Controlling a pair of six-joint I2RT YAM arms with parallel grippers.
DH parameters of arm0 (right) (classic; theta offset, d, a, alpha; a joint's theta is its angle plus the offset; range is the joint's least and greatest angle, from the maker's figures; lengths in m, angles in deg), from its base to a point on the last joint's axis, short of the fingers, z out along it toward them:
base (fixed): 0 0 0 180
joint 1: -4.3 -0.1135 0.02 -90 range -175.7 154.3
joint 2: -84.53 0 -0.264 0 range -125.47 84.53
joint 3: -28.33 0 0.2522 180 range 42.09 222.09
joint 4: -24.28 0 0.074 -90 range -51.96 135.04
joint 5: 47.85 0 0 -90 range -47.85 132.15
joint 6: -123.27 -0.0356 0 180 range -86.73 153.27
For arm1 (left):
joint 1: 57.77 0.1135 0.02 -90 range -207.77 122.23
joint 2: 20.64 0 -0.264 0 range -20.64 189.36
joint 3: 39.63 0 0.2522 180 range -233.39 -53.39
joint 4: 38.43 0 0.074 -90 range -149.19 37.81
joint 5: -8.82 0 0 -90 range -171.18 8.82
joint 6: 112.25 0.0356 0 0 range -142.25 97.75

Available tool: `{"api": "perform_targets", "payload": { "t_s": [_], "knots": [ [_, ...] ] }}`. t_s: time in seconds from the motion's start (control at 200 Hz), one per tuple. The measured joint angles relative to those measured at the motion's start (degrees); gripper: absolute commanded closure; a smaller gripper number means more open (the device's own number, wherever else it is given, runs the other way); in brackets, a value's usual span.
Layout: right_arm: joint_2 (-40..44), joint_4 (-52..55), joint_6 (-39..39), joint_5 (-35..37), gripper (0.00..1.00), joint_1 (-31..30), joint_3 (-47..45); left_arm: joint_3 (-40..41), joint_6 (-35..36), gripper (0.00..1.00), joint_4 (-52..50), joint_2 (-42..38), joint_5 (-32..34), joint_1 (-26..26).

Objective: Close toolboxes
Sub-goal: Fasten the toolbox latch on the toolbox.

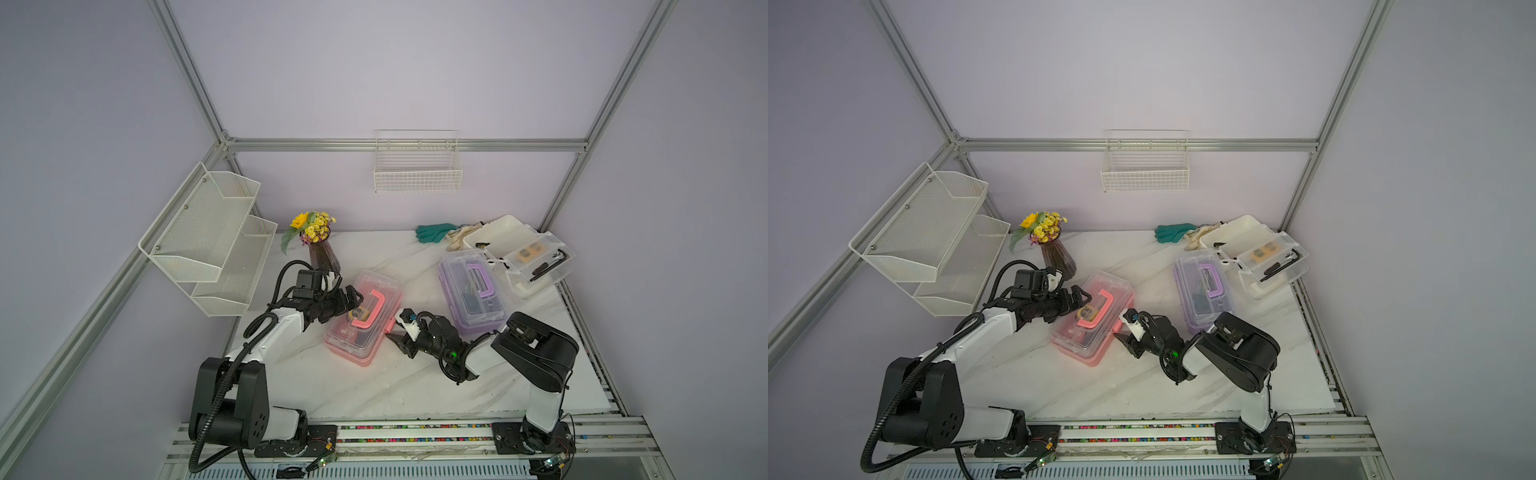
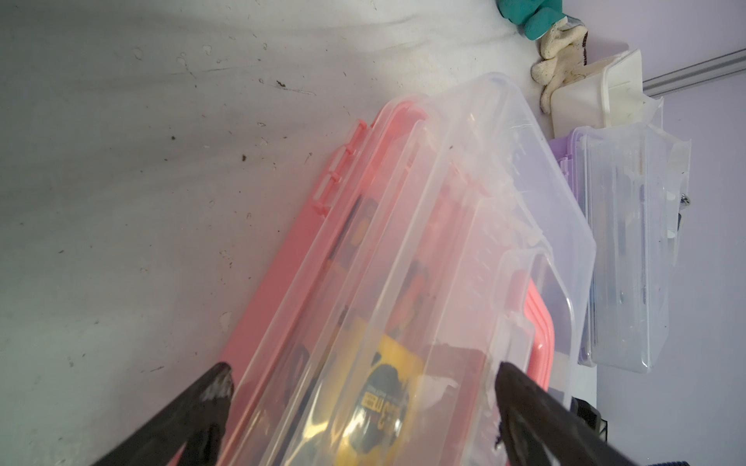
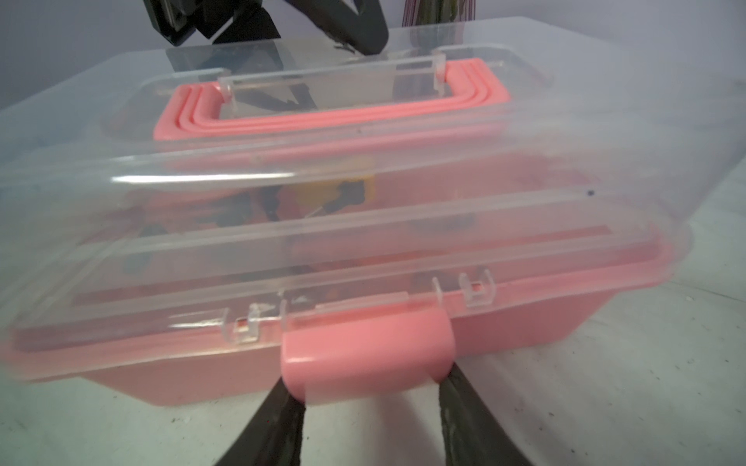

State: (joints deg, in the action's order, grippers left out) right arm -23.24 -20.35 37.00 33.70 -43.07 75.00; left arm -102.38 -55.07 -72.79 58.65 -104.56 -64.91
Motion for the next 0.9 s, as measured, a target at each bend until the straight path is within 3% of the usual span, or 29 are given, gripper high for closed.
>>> {"api": "perform_targets", "payload": {
  "t_s": [0.9],
  "knots": [
    [2.9,15.9,2.8,-0.2,0.57,0.0,6.4,0.2,-0.2,0.00,0.7,0.2,-0.4,0.0]
  ]
}}
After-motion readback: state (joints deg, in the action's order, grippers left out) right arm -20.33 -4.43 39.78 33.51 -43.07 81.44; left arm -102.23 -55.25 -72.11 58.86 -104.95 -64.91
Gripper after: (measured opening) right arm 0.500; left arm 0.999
